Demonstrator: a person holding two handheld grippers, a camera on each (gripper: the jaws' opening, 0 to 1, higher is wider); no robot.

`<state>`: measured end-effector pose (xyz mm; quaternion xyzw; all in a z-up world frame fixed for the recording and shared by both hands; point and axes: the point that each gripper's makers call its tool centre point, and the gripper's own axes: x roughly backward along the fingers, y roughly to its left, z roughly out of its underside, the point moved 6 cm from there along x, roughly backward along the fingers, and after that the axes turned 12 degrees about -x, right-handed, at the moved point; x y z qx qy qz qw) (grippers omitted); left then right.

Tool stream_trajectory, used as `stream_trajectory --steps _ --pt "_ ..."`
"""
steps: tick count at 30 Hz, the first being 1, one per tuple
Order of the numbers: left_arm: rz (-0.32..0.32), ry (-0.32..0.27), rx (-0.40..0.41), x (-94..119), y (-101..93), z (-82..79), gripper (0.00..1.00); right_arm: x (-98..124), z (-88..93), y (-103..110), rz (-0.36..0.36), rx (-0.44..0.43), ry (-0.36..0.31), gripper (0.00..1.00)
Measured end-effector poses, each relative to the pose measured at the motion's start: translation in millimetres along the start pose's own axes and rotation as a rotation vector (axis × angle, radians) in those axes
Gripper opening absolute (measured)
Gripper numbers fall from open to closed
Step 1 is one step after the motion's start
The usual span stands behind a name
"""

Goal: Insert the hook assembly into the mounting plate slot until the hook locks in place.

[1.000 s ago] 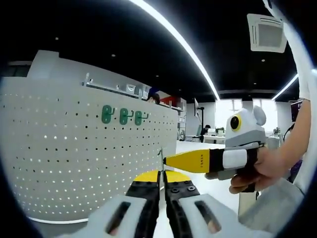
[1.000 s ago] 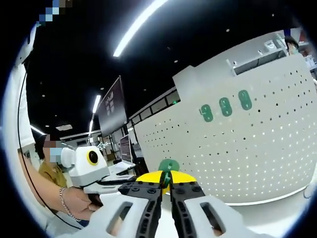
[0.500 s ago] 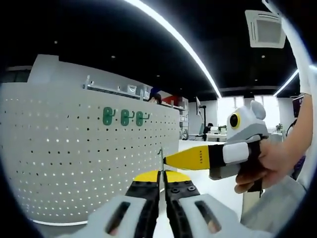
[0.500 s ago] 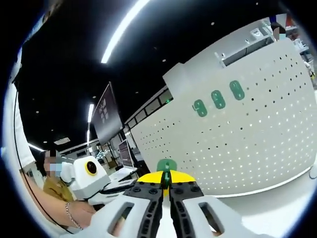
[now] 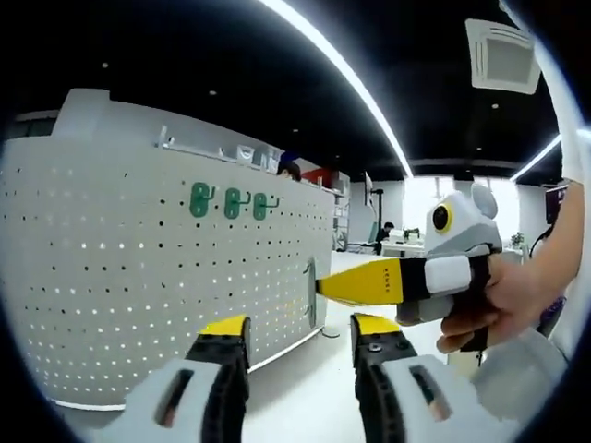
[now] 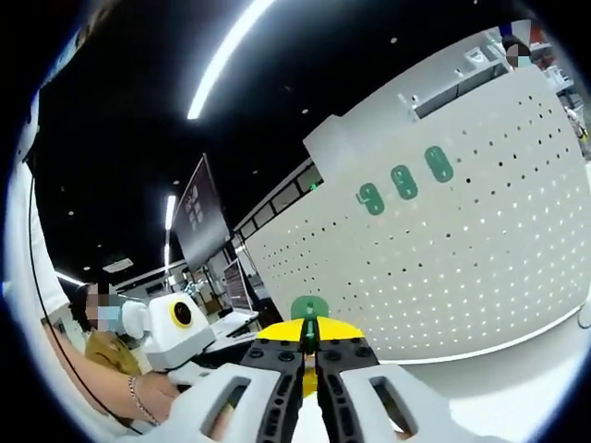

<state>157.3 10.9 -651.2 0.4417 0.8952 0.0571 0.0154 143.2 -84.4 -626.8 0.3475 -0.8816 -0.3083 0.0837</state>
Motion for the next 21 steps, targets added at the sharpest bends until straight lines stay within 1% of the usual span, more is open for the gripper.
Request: stream_trajectory --steps 1,2,6,9,11,13,14,15,16,17,18,20,21 --pt "-0.001 0.016 -0.002 0.5 0.9 2.6 0.59 0.4 -0.4 -0.7 0.001 -0.003 -0.003 0.00" --pt "0.001 0.022 -0.007 1.1 1.2 4.0 0.61 0.6 -0.5 -0.8 0.001 -0.006 -0.004 0.00" --pt "0.001 0.030 0.004 3.0 2.7 8.9 0.71 0.6 -0.4 0.1 0.002 -0.003 -0.002 0.00" --pt "0.000 0.041 0.002 3.7 1.8 11.3 0.72 0.1 -0.4 0.5 0.001 0.002 -0.002 0.00" --pt "0.000 0.044 0.006 3.9 1.4 12.2 0.73 0.0 -1.1 1.2 0.006 0.025 0.003 0.00" --pt "0.002 0.052 0.006 3.7 1.5 13.9 0.73 0.5 -3.3 1.4 0.021 0.077 0.006 0.00" --pt "0.000 0.053 0.009 3.7 1.9 14.2 0.73 1.4 -4.5 1.4 0.048 0.168 0.028 0.00" --pt "-0.001 0.051 0.011 3.9 2.0 13.5 0.73 0.9 -4.5 4.5 0.048 0.237 0.046 0.00" --pt "-0.002 0.050 0.011 3.9 2.3 13.1 0.73 0.4 -4.9 7.0 0.050 0.264 0.049 0.00" --pt "-0.004 0.050 0.017 3.8 2.8 13.0 0.73 1.0 -7.1 7.3 0.083 0.351 0.055 0.00" --pt "-0.005 0.049 0.017 3.7 3.0 12.9 0.73 0.9 -7.5 8.1 0.092 0.389 0.061 0.00" --pt "-0.005 0.053 0.016 3.3 3.0 13.2 0.73 0.9 -9.2 7.9 0.119 0.433 0.057 0.00" --pt "-0.004 0.053 0.017 3.0 3.0 13.5 0.73 0.5 -8.3 7.7 0.124 0.437 0.062 0.00"
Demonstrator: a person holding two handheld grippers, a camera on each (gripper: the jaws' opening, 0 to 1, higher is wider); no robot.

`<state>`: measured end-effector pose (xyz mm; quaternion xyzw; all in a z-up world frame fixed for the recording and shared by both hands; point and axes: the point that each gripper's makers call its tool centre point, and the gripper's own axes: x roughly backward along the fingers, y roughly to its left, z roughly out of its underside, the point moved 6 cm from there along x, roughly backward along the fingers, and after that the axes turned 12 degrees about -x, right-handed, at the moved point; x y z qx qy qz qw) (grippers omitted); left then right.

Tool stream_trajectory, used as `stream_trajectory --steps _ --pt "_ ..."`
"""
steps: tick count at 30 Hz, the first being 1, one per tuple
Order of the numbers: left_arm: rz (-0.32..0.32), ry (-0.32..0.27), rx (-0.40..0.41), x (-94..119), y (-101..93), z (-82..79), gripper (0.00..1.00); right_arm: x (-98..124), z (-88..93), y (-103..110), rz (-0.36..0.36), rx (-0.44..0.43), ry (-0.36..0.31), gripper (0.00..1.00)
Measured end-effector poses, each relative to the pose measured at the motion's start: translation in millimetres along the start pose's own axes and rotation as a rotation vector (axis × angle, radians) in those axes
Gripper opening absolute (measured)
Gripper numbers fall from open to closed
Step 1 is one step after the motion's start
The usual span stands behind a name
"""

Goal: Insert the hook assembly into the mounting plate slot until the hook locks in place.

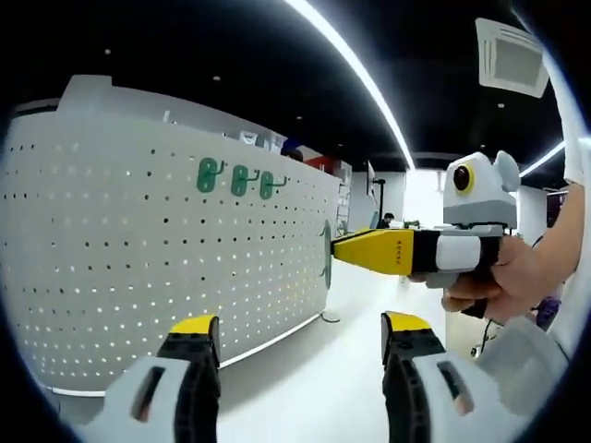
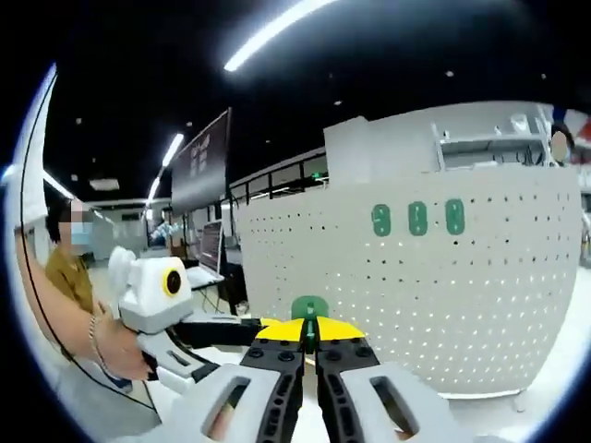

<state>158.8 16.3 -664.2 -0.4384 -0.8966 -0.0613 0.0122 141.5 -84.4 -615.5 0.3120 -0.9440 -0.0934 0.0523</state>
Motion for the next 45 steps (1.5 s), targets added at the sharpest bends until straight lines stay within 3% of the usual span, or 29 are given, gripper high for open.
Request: stream_trajectory --steps 12,19,27,45 --pt "-0.009 -0.001 0.003 4.7 5.2 -2.1 0.72 0.1 -1.1 -10.8 0.010 -0.059 -0.007 0.00" --pt "-0.022 0.014 -0.008 16.2 12.5 1.9 0.71 1.1 -8.5 -30.2 0.039 -0.080 -0.022 0.00" --pt "0.005 0.051 -0.035 29.6 14.7 12.0 0.70 0.5 -16.4 -48.8 0.059 -0.080 -0.031 0.00" --pt "-0.025 0.102 -0.044 73.1 27.1 26.4 0.69 -0.5 -49.4 -95.7 0.141 -0.060 -0.085 0.00"
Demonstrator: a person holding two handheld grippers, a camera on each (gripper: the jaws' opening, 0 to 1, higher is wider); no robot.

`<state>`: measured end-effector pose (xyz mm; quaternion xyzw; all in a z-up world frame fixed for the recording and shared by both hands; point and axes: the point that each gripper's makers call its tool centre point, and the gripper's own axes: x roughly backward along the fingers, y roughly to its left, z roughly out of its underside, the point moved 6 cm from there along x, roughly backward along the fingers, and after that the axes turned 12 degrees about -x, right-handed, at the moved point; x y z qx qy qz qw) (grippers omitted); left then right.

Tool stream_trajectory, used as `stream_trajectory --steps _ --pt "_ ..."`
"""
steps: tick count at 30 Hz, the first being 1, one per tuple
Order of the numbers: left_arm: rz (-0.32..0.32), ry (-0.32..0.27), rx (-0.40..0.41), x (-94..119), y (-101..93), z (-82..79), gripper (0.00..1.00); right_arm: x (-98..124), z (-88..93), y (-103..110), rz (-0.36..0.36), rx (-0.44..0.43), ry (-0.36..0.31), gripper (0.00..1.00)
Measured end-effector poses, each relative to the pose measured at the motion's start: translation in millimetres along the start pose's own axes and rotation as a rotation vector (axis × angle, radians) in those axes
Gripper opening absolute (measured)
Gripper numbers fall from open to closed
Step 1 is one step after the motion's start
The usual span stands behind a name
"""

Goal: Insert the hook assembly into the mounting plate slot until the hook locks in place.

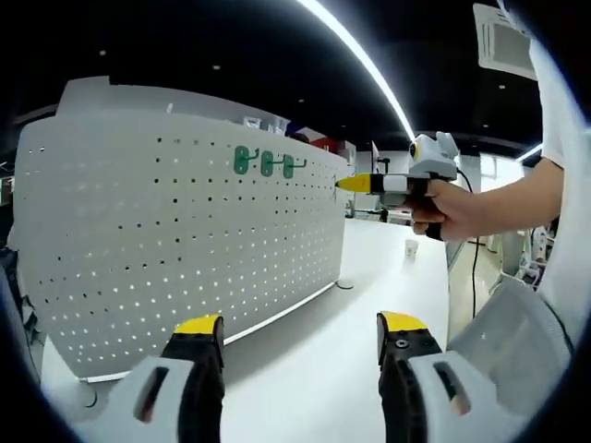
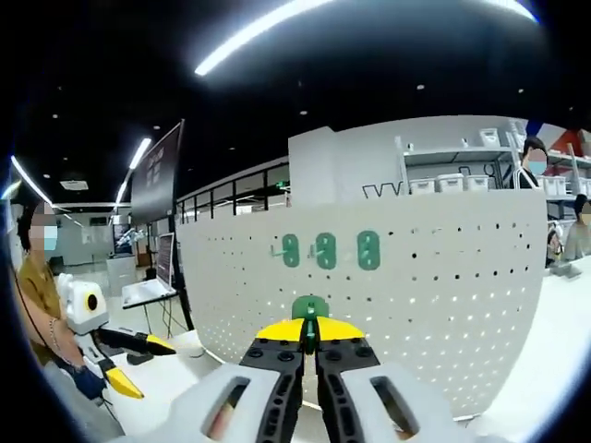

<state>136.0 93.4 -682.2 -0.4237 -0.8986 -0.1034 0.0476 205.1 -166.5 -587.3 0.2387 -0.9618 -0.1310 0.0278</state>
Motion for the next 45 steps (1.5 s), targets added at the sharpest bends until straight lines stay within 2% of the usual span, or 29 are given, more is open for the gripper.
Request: stream_trajectory --steps 5,17,32,45 --pt "-0.006 0.033 -0.003 10.8 2.5 8.3 0.67 -3.1 -9.3 -10.3 0.016 0.013 -0.011 0.00" --pt "-0.046 0.038 0.006 30.6 9.9 11.8 0.67 -12.7 -29.4 -35.3 0.068 0.021 -0.045 0.00" --pt "-0.073 0.051 0.041 42.3 4.4 20.5 0.67 -27.1 -50.2 -57.8 0.122 0.063 -0.075 0.00" --pt "-0.091 0.061 0.068 47.1 2.7 24.7 0.67 -42.5 -58.8 -69.7 0.157 0.107 -0.089 0.00"
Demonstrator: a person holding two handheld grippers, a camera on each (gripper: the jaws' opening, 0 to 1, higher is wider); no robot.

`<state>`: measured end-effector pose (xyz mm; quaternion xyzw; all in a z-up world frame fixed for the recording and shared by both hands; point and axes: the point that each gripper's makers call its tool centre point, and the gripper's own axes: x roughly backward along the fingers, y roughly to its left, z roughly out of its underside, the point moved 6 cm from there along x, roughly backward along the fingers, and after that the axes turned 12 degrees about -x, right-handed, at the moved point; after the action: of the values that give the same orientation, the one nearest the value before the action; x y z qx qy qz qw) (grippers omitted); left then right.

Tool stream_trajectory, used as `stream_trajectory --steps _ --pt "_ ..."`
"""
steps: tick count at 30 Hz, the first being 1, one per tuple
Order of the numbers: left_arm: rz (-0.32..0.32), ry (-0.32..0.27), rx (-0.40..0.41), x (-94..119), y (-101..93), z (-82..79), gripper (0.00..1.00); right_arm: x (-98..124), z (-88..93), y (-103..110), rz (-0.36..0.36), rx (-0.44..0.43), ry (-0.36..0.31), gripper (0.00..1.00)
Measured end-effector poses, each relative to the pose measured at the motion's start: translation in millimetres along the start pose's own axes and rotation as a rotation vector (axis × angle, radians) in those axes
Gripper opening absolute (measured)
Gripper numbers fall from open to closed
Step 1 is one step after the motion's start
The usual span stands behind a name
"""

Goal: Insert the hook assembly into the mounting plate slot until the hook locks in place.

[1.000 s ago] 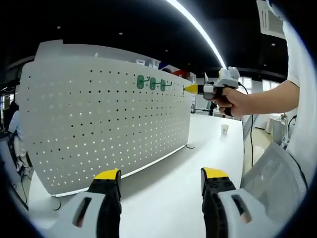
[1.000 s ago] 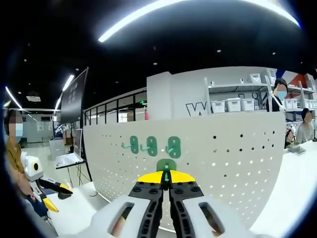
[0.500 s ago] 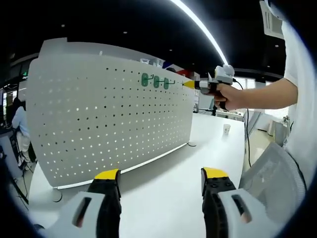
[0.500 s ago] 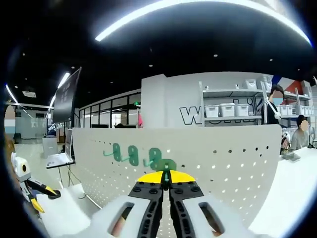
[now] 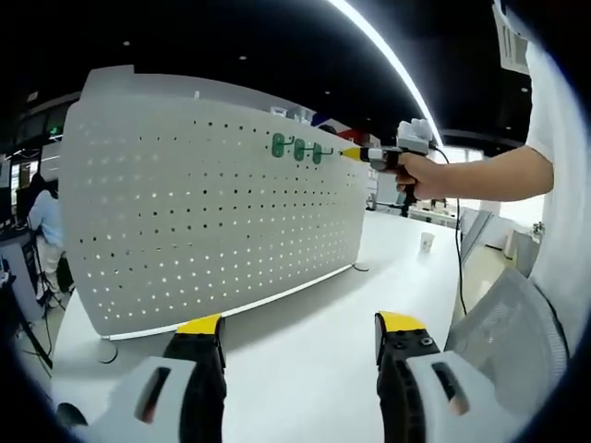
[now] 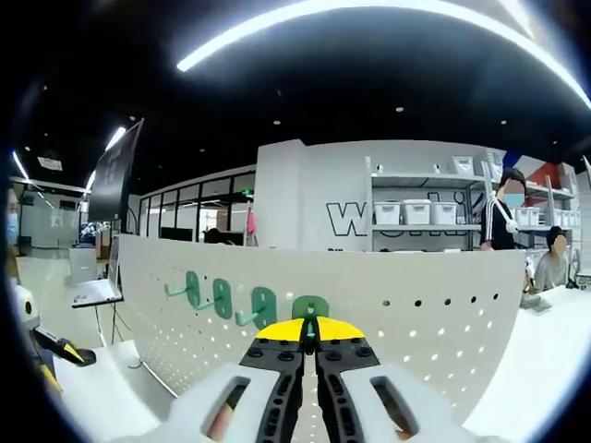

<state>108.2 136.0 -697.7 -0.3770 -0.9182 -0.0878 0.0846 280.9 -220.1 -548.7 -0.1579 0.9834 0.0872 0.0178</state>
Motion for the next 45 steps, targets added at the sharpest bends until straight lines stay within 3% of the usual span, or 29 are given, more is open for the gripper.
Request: stream_trajectory --steps 26,34,40,45 --pt "-0.028 0.022 0.029 7.4 3.4 4.4 0.64 -19.7 5.6 -4.3 0.034 0.020 -0.018 0.00" --pt "-0.040 0.021 0.043 9.9 4.0 6.2 0.63 -23.0 9.3 0.6 0.120 0.073 -0.047 0.01" --pt "-0.030 0.034 0.046 9.3 1.4 8.0 0.62 -25.6 13.2 3.0 0.191 0.030 -0.091 0.01" --pt "-0.035 0.025 0.047 10.4 3.0 6.2 0.63 -24.1 15.0 3.8 0.208 0.035 -0.096 0.01"
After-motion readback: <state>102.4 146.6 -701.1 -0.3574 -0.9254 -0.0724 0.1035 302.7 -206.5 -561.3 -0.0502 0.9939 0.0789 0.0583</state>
